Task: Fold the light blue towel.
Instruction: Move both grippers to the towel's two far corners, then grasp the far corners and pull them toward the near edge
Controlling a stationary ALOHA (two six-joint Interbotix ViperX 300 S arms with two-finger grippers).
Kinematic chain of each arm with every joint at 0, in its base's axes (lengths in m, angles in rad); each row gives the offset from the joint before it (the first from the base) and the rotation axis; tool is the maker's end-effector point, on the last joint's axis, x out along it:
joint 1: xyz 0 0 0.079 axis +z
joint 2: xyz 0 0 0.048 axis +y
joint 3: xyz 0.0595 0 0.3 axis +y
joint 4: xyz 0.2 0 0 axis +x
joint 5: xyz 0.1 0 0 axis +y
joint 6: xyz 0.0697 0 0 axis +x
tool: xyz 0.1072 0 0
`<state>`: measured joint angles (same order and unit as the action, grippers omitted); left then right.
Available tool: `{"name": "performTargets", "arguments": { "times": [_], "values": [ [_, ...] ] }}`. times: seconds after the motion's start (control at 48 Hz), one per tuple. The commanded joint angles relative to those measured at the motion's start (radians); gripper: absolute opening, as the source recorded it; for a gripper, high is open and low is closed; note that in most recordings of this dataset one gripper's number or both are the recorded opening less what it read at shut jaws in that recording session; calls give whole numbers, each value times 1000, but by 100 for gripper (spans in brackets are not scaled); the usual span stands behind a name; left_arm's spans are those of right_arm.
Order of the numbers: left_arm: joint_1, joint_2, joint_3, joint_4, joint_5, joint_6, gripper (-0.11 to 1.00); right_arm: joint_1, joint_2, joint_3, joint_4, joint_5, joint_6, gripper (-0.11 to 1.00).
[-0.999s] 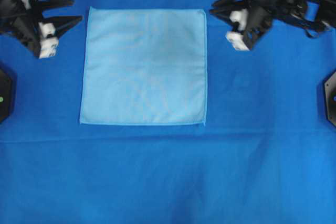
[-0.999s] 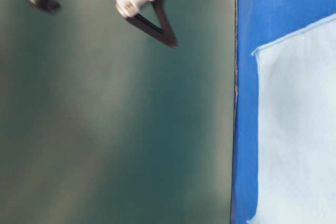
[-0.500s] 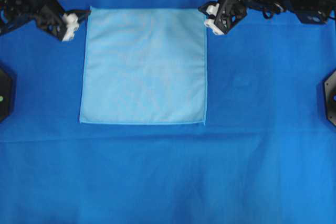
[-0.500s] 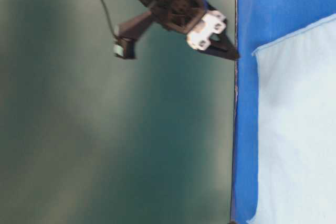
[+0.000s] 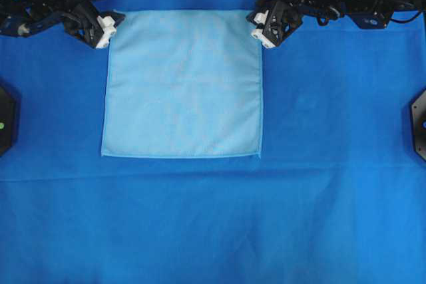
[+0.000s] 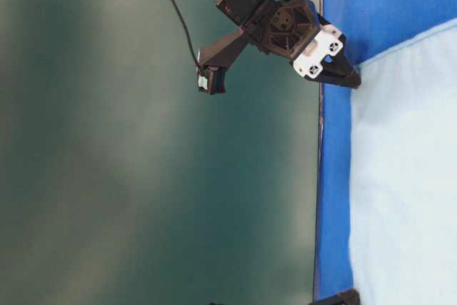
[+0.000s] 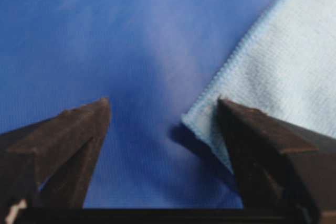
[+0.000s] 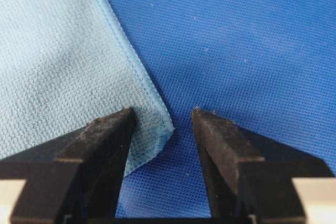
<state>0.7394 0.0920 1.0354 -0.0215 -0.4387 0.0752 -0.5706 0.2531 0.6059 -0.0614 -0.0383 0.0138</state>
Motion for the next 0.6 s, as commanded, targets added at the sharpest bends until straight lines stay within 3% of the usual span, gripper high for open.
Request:
{"name": "performTargets", "arguments": {
  "times": [0.0, 0.083, 0.208, 0.312, 0.583],
  "values": [
    [3, -2, -12, 0, 8, 2, 76, -3, -14, -11, -2, -2, -2, 52],
    [3, -3, -11, 0, 26, 3, 59, -3, -14, -8, -2, 3, -5, 39],
    [-11, -3, -11, 0, 41, 40, 24, -2, -17, -6, -2, 18, -5, 5],
    [-26, -5, -12, 0, 43, 58, 2, -2, -18, -6, -2, 34, -5, 2],
    [-29, -80, -14, 0, 74, 80, 1, -2, -66, -3, -2, 40, -2, 2]
  ]
}}
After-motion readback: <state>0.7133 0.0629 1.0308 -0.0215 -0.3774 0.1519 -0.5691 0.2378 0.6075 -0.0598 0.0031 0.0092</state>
